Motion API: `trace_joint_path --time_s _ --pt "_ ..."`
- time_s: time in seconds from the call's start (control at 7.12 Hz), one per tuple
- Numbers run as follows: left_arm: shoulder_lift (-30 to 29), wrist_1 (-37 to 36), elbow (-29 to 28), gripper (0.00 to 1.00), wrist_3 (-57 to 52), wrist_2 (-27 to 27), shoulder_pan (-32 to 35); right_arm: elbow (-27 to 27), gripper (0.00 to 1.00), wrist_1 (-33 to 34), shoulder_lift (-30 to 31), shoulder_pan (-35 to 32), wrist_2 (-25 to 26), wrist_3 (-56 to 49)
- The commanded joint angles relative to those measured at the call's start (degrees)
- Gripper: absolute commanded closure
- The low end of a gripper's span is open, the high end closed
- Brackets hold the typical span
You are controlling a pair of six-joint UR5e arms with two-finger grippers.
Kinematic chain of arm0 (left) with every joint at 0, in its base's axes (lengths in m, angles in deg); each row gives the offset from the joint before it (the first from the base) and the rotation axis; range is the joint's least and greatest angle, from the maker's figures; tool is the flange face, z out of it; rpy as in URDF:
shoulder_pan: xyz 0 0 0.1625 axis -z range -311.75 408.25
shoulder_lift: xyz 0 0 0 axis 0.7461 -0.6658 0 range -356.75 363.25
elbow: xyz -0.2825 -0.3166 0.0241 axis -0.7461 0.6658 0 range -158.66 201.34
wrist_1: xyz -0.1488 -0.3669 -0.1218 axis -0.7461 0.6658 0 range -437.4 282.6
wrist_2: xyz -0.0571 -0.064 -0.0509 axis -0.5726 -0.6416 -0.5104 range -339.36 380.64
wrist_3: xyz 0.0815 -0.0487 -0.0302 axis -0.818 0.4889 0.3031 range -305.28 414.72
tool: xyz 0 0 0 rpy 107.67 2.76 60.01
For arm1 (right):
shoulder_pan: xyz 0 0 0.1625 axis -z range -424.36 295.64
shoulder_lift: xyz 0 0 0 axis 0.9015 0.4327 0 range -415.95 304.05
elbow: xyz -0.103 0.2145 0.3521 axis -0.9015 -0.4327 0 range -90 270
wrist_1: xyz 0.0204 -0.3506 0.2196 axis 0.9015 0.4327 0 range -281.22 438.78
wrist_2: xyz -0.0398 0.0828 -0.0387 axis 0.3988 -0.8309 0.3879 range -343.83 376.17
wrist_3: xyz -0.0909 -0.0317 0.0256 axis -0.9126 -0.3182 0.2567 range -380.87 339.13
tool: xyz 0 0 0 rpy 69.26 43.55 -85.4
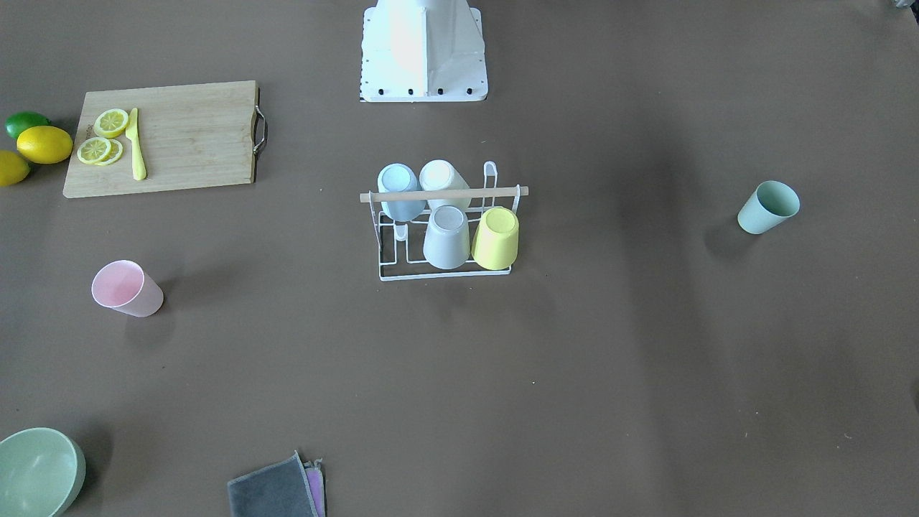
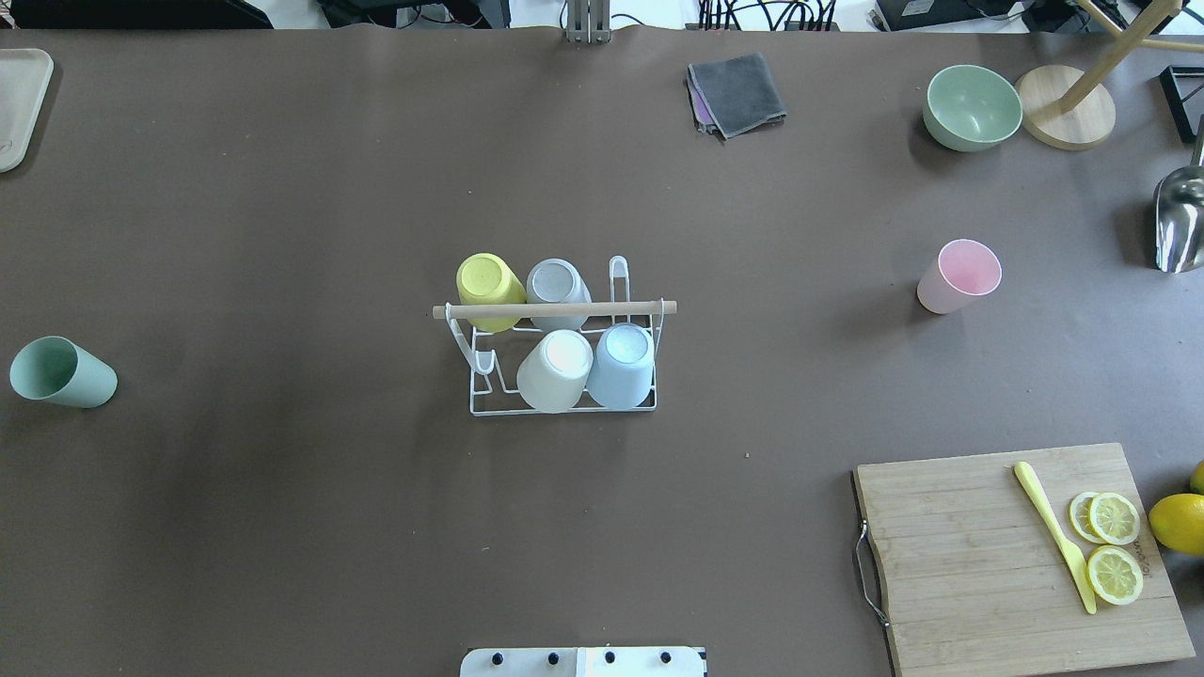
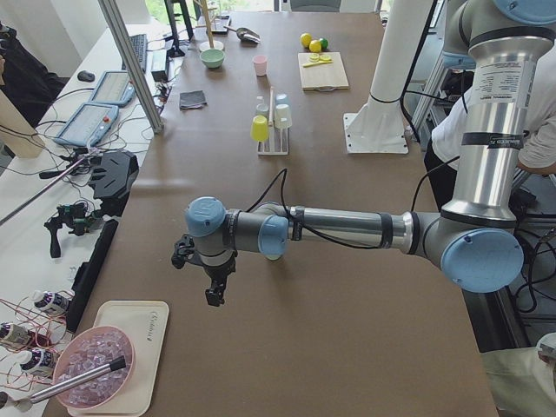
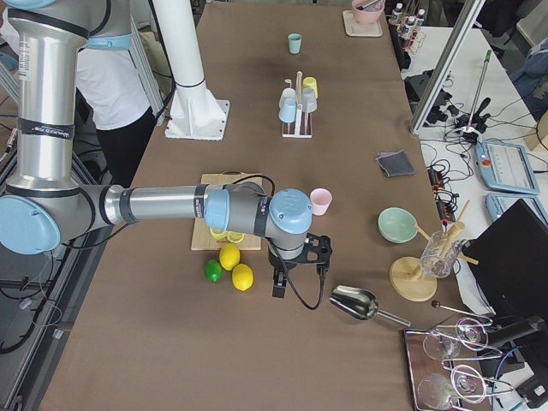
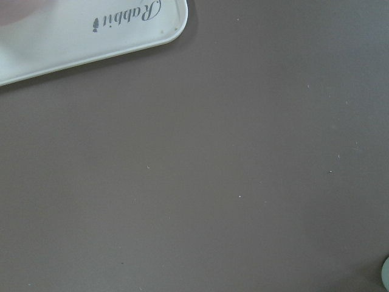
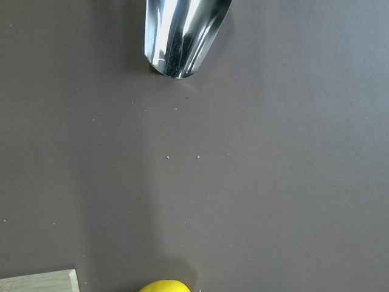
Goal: Place cup on cup holder
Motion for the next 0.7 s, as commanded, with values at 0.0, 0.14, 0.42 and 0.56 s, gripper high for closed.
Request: trace_joint_path --time_s 0.0,0.14,0.42,0.56 --pt "0.00 0.00 0.09 0.02 0.00 0.00 0.00 -0.02 0.00 0.00 0.01 0.00 -0.08 0.00" --pt "0.00 0.00 0.09 0.02 0.09 0.00 0.00 -0.19 0.00 0.00 0.01 0.00 -0.08 0.00" --pt "0.00 0.00 0.09 0.02 0.00 0.00 0.00 -0.46 0.00 0.00 -0.07 0.00 0.35 0.00" --pt "0.00 0.00 0.09 0.02 0.09 0.00 0.00 -0.72 0.00 -0.35 -0.07 0.00 0.36 0.00"
